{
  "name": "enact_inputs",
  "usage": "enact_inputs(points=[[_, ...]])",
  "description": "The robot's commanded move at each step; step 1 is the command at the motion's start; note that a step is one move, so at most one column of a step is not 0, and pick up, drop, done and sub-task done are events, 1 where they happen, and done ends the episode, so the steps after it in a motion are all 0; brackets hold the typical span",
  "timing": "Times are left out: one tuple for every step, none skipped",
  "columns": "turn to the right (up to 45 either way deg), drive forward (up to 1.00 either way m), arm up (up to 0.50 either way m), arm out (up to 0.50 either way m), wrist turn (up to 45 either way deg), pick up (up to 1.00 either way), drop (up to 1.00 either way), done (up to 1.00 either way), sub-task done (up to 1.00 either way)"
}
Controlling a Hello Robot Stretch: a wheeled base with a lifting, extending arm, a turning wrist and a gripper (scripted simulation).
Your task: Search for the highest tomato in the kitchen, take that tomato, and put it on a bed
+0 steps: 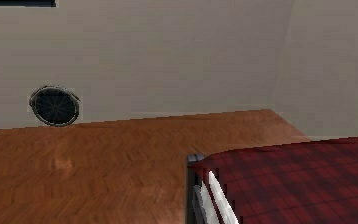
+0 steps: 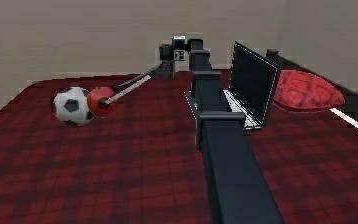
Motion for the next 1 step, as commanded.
enact_inputs(points=[[0.0, 0.0, 0.0, 0.0, 45.0, 0.0, 0.0, 0.0, 0.0]])
